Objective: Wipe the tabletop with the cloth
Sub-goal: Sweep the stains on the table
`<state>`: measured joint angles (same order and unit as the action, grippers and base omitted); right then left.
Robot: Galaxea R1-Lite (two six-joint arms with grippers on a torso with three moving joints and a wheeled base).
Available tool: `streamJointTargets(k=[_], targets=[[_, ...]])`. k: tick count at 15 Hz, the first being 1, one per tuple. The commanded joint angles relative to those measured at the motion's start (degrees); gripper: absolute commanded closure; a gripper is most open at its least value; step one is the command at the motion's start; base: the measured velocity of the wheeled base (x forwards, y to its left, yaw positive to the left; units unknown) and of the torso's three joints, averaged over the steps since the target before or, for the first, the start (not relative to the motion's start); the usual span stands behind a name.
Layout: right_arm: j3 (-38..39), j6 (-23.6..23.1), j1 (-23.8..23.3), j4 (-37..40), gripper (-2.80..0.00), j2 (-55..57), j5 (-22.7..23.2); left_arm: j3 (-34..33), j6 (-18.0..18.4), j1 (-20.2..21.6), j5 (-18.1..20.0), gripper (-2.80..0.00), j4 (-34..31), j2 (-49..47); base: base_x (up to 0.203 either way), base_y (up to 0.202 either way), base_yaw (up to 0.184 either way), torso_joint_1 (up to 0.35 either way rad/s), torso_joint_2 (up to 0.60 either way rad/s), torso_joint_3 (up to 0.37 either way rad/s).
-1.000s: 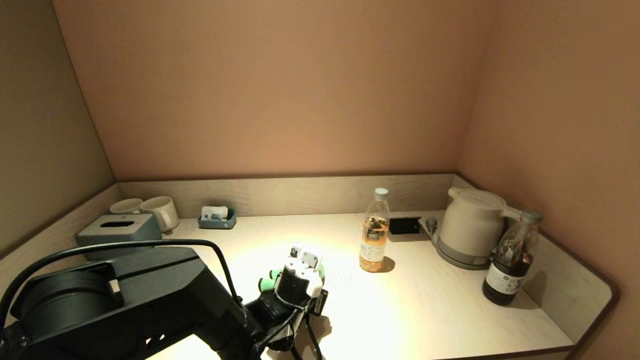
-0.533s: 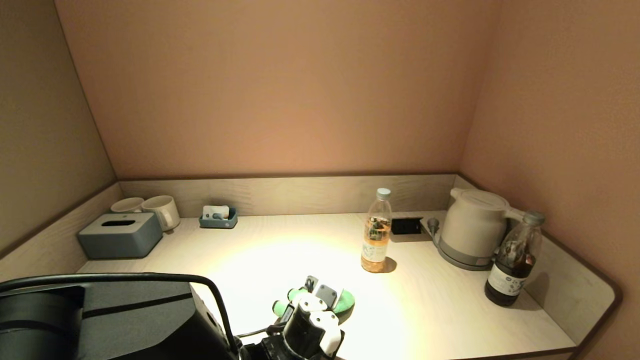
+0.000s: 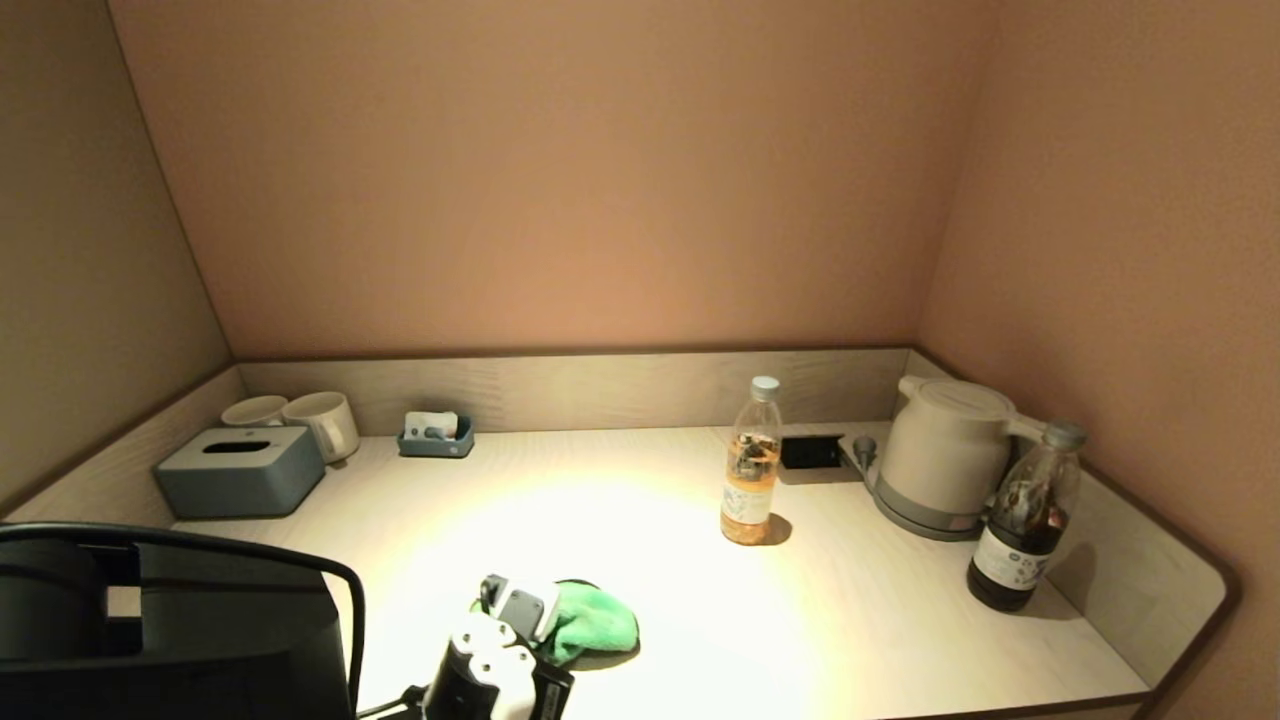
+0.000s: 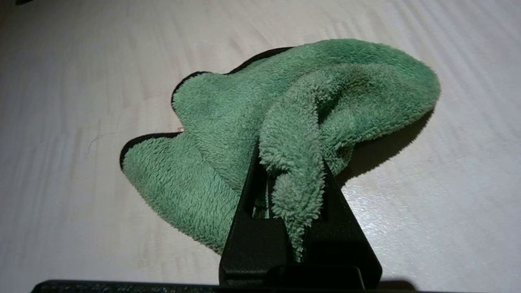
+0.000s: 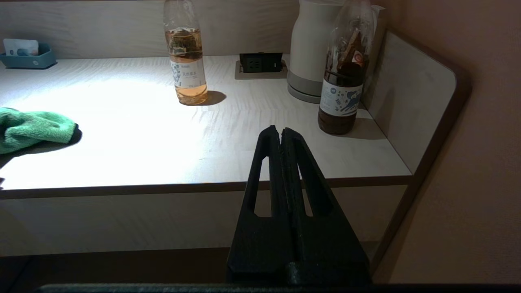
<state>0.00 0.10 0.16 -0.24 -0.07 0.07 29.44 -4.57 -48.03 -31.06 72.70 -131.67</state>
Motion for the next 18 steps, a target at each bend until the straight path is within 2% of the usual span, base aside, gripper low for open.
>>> streamJointTargets(k=[1, 3, 5, 7, 9, 13, 16, 18], targets=[[0.0, 0.0, 0.0, 0.0, 0.0, 0.1, 0.0, -2.5, 0.0, 6.2, 0.3, 0.0, 3.1, -0.1, 0.0, 0.0, 0.0, 0.0, 0.0, 0.0], [0.0, 0.0, -0.1, 0.0, 0.0, 0.1, 0.0, -2.8, -0.2, 12.7, 1.1, 0.0, 4.5, -0.3, 0.0, 0.0, 0.0, 0.0, 0.0, 0.0], [0.0, 0.0, 0.0, 0.0, 0.0, 0.1, 0.0, -2.2, -0.3, 17.2, 2.4, 0.0, 5.0, -0.7, 0.0, 0.0, 0.0, 0.0, 0.0, 0.0], [0.0, 0.0, 0.0, 0.0, 0.0, 0.1, 0.0, 0.6, 0.0, 22.4, 2.8, 0.0, 4.8, -1.1, 0.0, 0.0, 0.0, 0.0, 0.0, 0.0], [0.0, 0.0, 0.0, 0.0, 0.0, 0.1, 0.0, 2.4, 0.3, 24.3, 2.9, 0.0, 4.4, -1.8, 0.0, 0.0, 0.0, 0.0, 0.0, 0.0], [0.0, 0.0, 0.0, 0.0, 0.0, 0.1, 0.0, 5.0, 0.6, 32.0, 2.8, 0.0, 4.9, -4.7, 0.0, 0.0, 0.0, 0.0, 0.0, 0.0], [0.0, 0.0, 0.0, 0.0, 0.0, 0.1, 0.0, 4.8, 1.9, 35.9, 2.9, 0.0, 5.0, -1.6, 0.0, 0.0, 0.0, 0.0, 0.0, 0.0], [0.0, 0.0, 0.0, 0.0, 0.0, 0.1, 0.0, 3.6, 2.4, 36.7, 2.9, 0.0, 5.0, 2.8, 0.0, 0.0, 0.0, 0.0, 0.0, 0.0]])
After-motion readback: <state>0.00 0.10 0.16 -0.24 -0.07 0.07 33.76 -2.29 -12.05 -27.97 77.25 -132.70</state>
